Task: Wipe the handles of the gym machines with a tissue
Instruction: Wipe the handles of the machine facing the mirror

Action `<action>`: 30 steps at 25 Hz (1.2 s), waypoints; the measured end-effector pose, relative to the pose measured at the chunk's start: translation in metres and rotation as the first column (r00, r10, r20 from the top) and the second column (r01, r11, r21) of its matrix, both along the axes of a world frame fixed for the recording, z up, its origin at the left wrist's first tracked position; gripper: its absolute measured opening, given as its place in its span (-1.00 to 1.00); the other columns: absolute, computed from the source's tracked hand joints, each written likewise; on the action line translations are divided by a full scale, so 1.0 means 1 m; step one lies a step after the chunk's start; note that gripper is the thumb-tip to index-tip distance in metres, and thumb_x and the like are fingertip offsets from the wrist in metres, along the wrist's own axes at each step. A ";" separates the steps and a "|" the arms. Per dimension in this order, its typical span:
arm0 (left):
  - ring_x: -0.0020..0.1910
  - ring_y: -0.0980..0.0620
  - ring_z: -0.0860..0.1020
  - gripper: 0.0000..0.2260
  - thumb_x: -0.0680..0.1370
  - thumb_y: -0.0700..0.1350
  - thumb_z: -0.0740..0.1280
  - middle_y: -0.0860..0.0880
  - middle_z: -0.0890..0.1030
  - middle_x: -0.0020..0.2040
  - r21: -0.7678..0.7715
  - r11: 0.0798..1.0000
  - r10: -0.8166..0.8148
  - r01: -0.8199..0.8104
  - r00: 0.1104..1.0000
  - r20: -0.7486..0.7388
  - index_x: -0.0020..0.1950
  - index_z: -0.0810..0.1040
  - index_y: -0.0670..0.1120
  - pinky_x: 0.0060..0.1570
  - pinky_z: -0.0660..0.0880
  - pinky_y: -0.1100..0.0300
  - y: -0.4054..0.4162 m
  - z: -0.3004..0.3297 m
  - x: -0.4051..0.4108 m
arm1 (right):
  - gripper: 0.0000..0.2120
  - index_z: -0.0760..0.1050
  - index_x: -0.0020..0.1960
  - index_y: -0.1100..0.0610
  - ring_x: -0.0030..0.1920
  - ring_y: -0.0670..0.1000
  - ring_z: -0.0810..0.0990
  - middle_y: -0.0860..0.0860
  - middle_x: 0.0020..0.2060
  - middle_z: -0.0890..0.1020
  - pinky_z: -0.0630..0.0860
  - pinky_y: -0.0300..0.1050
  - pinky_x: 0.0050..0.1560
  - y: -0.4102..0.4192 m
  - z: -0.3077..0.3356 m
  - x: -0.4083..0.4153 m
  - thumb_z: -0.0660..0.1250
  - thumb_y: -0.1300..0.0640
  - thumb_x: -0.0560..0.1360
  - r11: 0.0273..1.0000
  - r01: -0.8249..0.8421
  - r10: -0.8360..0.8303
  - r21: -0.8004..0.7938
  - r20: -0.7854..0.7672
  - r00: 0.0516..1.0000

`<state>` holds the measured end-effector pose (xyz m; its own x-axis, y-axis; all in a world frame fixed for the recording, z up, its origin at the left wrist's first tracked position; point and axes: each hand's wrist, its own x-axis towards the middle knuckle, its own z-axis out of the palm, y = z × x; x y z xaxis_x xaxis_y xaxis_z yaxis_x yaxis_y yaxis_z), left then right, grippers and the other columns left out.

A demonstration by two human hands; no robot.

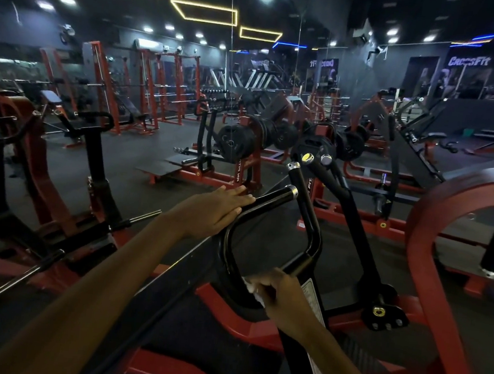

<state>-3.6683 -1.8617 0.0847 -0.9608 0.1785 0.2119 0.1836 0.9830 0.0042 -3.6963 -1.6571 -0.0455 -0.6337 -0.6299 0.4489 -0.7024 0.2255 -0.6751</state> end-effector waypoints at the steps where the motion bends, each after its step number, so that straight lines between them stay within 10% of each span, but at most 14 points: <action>1: 0.51 -0.10 0.05 -0.59 0.66 0.01 0.00 -0.04 0.07 0.55 -0.001 1.000 0.005 -0.005 1.000 -0.004 0.52 0.10 0.11 0.43 0.10 0.01 0.001 0.000 0.001 | -0.78 0.64 -0.06 0.16 -0.28 -0.20 0.57 -0.16 -0.31 0.55 0.40 -0.45 -0.23 0.000 0.001 0.000 0.26 0.37 0.48 1.000 0.007 -0.007 0.018 0.008 1.000; 7: 0.51 -0.07 0.07 -0.59 0.66 -0.01 0.01 -0.03 0.09 0.54 -0.007 1.000 0.020 -0.020 1.000 -0.016 0.52 0.11 0.09 0.42 0.12 0.01 0.003 -0.001 0.001 | -0.66 0.47 -0.44 0.08 -0.47 -0.16 0.52 -0.06 -0.54 0.53 0.41 -0.33 -0.33 -0.016 0.018 0.004 0.32 0.22 0.51 0.992 -0.010 0.033 -0.128 0.183 0.983; 16: 0.52 -0.13 0.02 -0.60 0.63 0.11 -0.02 -0.05 0.08 0.55 0.044 0.999 0.009 -0.012 0.997 0.075 0.48 0.11 0.24 0.44 0.12 -0.21 -0.010 0.000 -0.007 | -0.84 0.60 -0.29 0.13 -0.41 -0.09 0.59 -0.01 -0.44 0.63 0.52 -0.15 -0.29 -0.058 0.039 0.010 0.42 0.15 0.46 0.852 0.282 -0.068 -0.441 0.442 0.895; 18: 0.52 -0.14 0.01 -0.61 0.63 0.11 -0.01 -0.05 0.07 0.55 0.038 0.999 0.025 -0.028 0.996 0.091 0.47 0.11 0.25 0.43 0.13 -0.23 -0.012 0.000 -0.008 | -0.91 0.61 -0.17 0.10 -0.27 -0.12 0.62 -0.03 -0.31 0.67 0.54 -0.19 -0.21 -0.052 0.029 0.021 0.38 0.14 0.50 0.823 0.265 -0.128 -0.502 0.290 0.948; 20: 0.52 -0.14 0.02 -0.60 0.62 0.14 -0.02 -0.05 0.07 0.55 0.059 0.998 0.028 -0.034 0.995 0.096 0.47 0.11 0.25 0.42 0.14 -0.24 -0.011 -0.001 -0.008 | -0.89 0.61 -0.02 0.11 -0.12 -0.12 0.58 -0.06 -0.12 0.68 0.50 -0.25 -0.11 -0.050 0.028 0.027 0.31 0.15 0.53 0.873 0.165 -0.274 -0.458 -0.181 0.945; 23: 0.52 -0.15 0.04 -0.56 0.56 0.25 -0.09 -0.03 0.09 0.55 0.066 0.997 0.029 -0.035 0.995 0.098 0.45 0.07 0.30 0.40 0.17 -0.26 -0.012 -0.002 -0.007 | -0.79 0.57 0.11 0.26 -0.06 0.03 0.55 0.10 0.03 0.64 0.51 -0.16 -0.05 -0.058 0.031 0.019 0.34 0.25 0.50 0.978 0.053 -0.201 -0.204 -0.824 0.531; 25: 0.52 -0.17 0.01 -0.59 0.60 0.19 -0.05 -0.04 0.06 0.55 0.065 0.997 0.034 -0.041 0.994 0.106 0.46 0.08 0.28 0.40 0.16 -0.26 -0.012 -0.001 -0.007 | -0.74 0.54 0.15 0.32 -0.04 0.09 0.55 0.17 0.06 0.62 0.52 -0.12 -0.07 -0.064 0.030 0.014 0.33 0.31 0.48 0.987 0.124 -0.139 -0.100 -0.921 0.363; 30: 0.51 -0.18 0.00 -0.60 0.65 0.05 0.02 -0.07 0.02 0.55 0.054 0.998 0.021 -0.025 0.997 0.078 0.49 0.12 0.20 0.43 0.12 -0.21 -0.006 0.002 -0.005 | -0.81 0.61 -0.03 0.28 -0.03 0.09 0.49 0.13 -0.10 0.63 0.54 -0.14 0.01 -0.071 0.030 0.020 0.23 0.35 0.48 0.989 0.146 -0.016 0.030 -0.953 0.304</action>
